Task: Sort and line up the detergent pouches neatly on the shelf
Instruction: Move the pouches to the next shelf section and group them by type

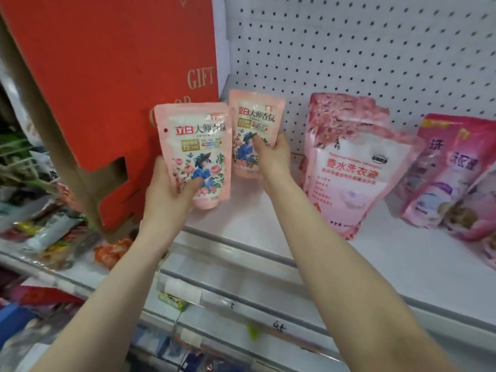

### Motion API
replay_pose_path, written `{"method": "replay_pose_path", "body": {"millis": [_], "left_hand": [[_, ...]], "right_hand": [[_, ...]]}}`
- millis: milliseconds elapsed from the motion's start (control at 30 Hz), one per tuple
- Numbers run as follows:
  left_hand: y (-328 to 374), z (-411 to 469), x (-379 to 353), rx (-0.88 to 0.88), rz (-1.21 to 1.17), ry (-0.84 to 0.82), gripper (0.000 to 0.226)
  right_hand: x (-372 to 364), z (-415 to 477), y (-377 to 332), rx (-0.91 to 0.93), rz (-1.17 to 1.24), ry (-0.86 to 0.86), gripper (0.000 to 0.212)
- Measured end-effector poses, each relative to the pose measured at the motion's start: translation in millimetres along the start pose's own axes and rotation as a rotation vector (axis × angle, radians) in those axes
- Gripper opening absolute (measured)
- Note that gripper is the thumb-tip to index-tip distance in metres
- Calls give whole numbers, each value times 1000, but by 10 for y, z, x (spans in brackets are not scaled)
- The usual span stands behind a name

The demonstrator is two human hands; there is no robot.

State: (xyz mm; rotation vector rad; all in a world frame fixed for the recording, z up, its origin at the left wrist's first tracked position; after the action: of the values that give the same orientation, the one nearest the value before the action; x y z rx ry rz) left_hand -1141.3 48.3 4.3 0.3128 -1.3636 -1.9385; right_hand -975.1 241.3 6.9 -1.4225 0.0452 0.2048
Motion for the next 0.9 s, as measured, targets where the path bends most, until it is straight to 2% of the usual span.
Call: {"method": "replay_pose_path", "body": {"millis": [167, 267, 367, 467, 633, 733, 800, 900], "left_hand": [[-141, 134, -56, 33, -3, -36, 44], [-175, 192, -71, 37, -18, -59, 44], [-217, 220, -91, 58, -22, -84, 44], [-259, 250, -112, 64, -23, -120, 45], [-378, 287, -158, 96, -17, -167, 43], [-431, 316, -227, 114, -12, -195, 45], [-461, 342, -308, 123, -18, -217, 46], [-497, 396, -488, 141, -56, -265, 51]], "right_hand": [[-109, 222, 172, -80, -108, -17, 25], [-98, 250, 55, -30, -150, -18, 19], [-130, 299, -162, 64, -174, -20, 24], [-164, 375, -307, 80, -136, 10, 17], [-144, 451, -366, 80, -24, 104, 35], [-117, 445, -380, 94, -66, 89, 26], [-77, 392, -544, 197, -156, 92, 25], [-134, 151, -1001, 495, -339, 34, 21]]}}
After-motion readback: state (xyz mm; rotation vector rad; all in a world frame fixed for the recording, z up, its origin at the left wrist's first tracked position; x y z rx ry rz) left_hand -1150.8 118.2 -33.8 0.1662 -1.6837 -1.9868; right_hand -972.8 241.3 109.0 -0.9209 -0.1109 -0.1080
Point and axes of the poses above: each hand's wrist, its own z-axis towards the middle knuckle, its own x-axis out of the back of the hand, y = z × x, the point moved 10 cm from there along z, towards the middle knuckle, and after that the axes turned 4 degrees about z, right-handed, at the moved point
